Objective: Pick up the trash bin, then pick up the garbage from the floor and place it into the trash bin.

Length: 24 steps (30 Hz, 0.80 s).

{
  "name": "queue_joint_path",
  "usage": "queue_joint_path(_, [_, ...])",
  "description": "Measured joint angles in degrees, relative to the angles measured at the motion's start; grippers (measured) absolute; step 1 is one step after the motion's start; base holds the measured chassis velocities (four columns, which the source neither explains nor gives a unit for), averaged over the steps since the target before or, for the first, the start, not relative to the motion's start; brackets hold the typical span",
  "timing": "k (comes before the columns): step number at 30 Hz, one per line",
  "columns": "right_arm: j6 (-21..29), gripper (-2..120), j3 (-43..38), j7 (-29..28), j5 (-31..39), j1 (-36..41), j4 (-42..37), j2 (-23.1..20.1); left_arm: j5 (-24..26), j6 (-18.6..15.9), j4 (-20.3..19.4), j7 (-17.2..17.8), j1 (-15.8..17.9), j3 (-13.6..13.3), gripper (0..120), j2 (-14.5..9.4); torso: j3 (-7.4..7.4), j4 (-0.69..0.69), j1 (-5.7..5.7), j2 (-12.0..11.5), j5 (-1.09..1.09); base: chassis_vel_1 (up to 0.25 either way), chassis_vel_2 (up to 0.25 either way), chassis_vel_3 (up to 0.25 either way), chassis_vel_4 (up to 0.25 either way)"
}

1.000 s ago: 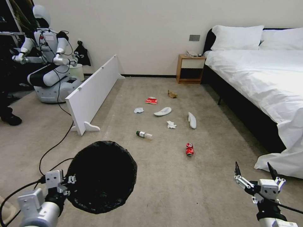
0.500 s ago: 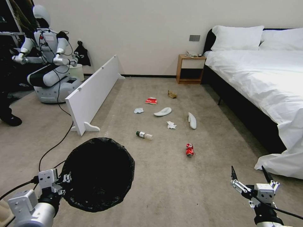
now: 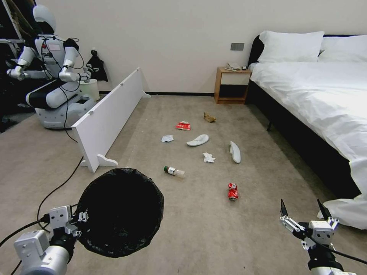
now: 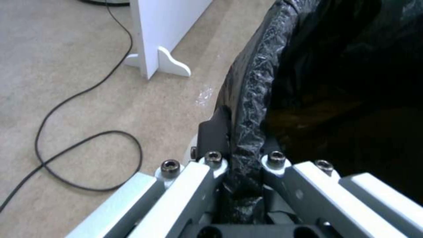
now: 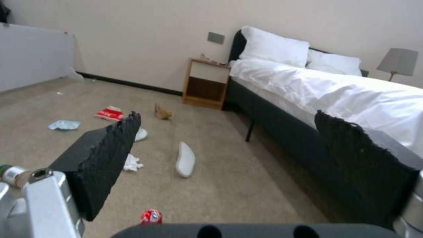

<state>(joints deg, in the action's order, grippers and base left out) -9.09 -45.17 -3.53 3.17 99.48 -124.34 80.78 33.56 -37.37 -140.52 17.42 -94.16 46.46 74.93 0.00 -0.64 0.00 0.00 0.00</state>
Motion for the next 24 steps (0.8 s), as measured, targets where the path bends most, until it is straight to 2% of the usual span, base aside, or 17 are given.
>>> queue_joint_path(15, [-0.40, 100, 0.14, 0.45, -0.50, -0.09, 0.09, 0.30, -0.46, 0.10, -0.24, -0.05, -0.23, -0.80, 2, 0.65, 0.00, 0.01, 0.01, 0.00, -0.01, -0.163, 0.162, 0.168, -0.151])
queue_joint_path(24, [-0.83, 100, -0.37, 0.72, -0.64, -0.02, -0.18, 0.23, -0.54, 0.12, -0.38, -0.09, -0.24, -1.00, 2, 0.95, 0.00, -0.01, 0.00, 0.00, -0.01, -0.122, 0.119, 0.118, -0.127])
